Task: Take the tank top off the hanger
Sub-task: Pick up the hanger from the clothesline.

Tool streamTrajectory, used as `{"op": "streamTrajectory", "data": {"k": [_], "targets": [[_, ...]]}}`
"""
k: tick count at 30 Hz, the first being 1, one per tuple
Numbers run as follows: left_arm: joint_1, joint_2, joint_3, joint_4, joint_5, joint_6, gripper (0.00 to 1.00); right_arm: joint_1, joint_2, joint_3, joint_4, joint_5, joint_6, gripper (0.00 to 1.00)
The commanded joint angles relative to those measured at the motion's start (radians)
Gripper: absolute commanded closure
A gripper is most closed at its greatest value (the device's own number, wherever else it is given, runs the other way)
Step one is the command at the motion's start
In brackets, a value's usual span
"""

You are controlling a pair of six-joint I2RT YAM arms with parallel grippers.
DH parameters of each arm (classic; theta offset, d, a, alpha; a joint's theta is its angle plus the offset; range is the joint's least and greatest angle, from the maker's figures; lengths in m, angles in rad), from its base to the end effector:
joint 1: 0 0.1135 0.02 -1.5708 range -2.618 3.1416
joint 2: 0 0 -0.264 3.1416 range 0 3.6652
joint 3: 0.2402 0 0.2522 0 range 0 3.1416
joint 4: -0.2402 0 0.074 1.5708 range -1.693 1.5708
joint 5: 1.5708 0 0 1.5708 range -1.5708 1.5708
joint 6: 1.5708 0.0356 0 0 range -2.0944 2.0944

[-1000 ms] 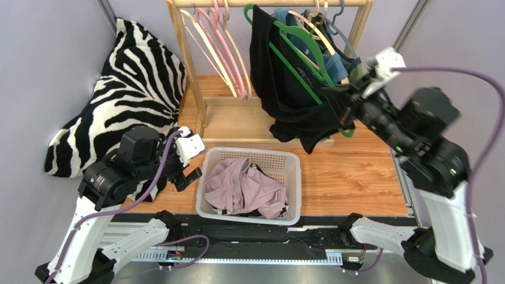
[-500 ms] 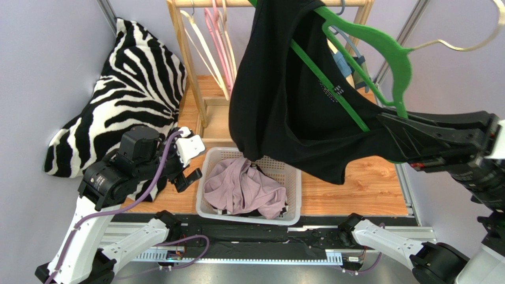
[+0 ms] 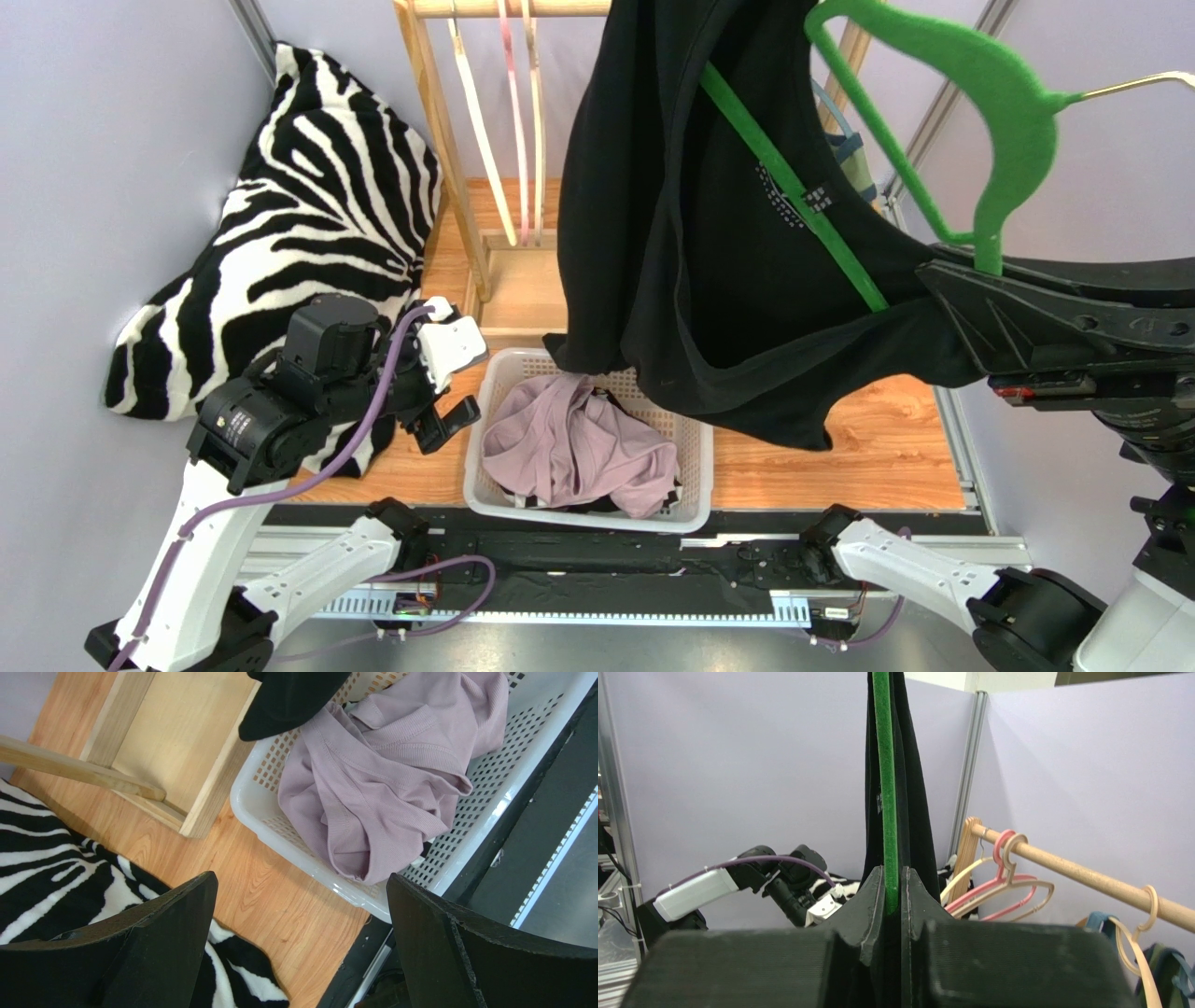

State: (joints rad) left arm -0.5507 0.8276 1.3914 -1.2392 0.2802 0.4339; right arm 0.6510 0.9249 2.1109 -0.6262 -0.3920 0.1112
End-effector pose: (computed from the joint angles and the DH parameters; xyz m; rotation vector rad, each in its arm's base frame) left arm 0.0807 -0.0611 0.4218 1.1907 1.8995 -0.3776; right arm -0.0178 0.0036 0.6307 -0.6329 0.8972 0.8850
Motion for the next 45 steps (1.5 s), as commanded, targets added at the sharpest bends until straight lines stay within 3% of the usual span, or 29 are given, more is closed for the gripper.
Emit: {"op": "streamTrajectory", "data": {"k": [1, 18, 27, 38, 45], "targets": [[0.009, 0.001, 0.038, 0.0, 0.022, -0.009, 0.01, -0.001, 0.014, 0.07, 0.255, -0.03, 0.062, 1.0], [0.023, -0.015, 0.032, -0.002, 0.033, -0.012, 0.01, -0.001, 0.071, 0.077, 0.192, 0.01, 0.05, 1.0], [0.023, -0.035, 0.043, 0.015, -0.031, 0.003, 0.01, -0.001, 0.153, 0.021, 0.183, 0.033, 0.015, 1.0], [0.023, -0.048, 0.063, 0.012, -0.055, 0.0, 0.01, -0.001, 0.334, 0.236, 0.175, 0.042, 0.007, 1.0], [0.023, -0.056, 0.057, 0.009, -0.059, 0.009, 0.01, 0.001, 0.289, 0.124, 0.172, 0.03, 0.002, 1.0]]}}
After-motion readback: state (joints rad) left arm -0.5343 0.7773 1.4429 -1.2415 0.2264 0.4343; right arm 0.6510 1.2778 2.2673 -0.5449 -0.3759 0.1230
